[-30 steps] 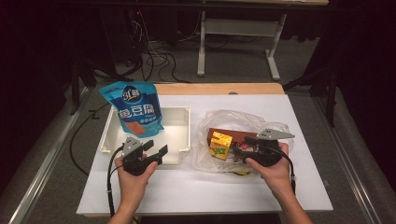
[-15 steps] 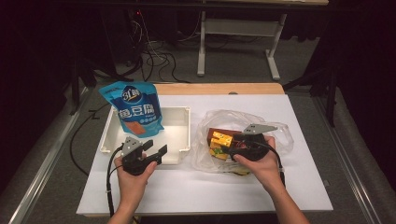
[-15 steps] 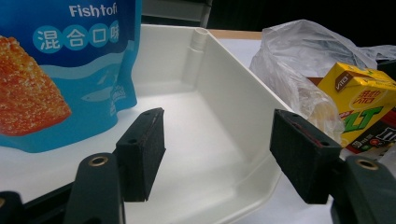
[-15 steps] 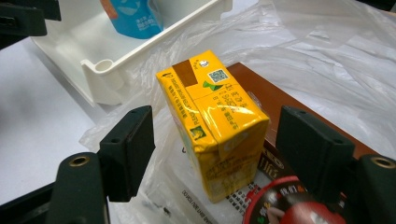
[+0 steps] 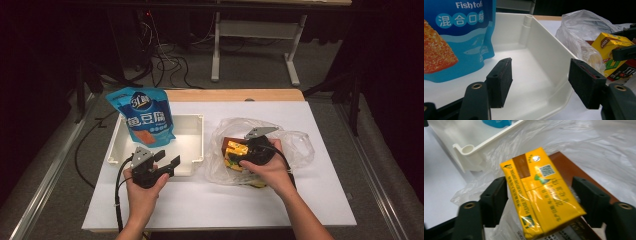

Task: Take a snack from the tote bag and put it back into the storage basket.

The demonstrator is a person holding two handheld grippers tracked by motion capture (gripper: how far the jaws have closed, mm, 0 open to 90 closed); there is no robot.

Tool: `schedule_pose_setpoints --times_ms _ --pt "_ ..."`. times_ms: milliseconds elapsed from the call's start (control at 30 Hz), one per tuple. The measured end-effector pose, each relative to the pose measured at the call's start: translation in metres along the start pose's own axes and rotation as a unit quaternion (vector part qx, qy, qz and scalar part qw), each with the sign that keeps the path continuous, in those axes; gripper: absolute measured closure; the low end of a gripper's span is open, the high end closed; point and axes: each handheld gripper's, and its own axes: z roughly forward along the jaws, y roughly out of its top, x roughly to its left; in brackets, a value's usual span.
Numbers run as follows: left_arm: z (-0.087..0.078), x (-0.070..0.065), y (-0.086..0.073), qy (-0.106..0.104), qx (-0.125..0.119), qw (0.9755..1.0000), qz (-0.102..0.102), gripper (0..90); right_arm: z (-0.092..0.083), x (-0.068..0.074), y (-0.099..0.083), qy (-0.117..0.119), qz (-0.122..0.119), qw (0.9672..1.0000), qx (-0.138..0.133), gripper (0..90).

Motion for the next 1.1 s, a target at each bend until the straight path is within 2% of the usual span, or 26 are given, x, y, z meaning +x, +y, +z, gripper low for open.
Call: schedule_pose_setpoints --times_ms 67,333,467,567,667,767,967,1100 --pt "0.000 0.000 0.000 -0.001 0.001 1.0000 0.000 36.2 0.002 0.001 0.000 -0.007 -0.005 0.9999 0.006 34.6" --pt "0.000 -0.002 0.000 -0.002 0.000 1.0000 0.002 36.8 0.005 0.000 -0.005 -0.005 -0.010 0.9997 0.020 39.3" --pt "0.001 -0.002 -0.001 -0.003 0.002 1.0000 0.003 37.0 0.005 0.000 -0.010 0.008 -0.013 0.9996 0.023 49.8" --pt "0.002 -0.002 -0.001 -0.003 0.003 1.0000 0.005 37.0 0.003 0.002 -0.013 0.000 -0.017 0.9997 0.019 51.0" --pt "0.001 -0.003 -0.001 -0.005 0.002 1.0000 0.006 37.2 0.001 0.002 -0.013 -0.005 -0.007 0.9998 0.020 51.7" --pt "0.001 -0.003 0.000 -0.005 0.001 1.0000 0.006 37.3 -0.001 0.003 -0.013 -0.012 -0.009 0.9997 0.021 52.1" --pt "0.002 -0.004 0.000 -0.008 -0.001 0.9999 0.007 37.3 -0.016 0.001 -0.009 -0.012 0.008 0.9999 -0.005 52.3" --pt "0.001 -0.010 0.002 -0.013 -0.007 0.9998 0.009 37.2 -0.027 0.001 -0.003 -0.016 0.012 0.9997 -0.011 52.3"
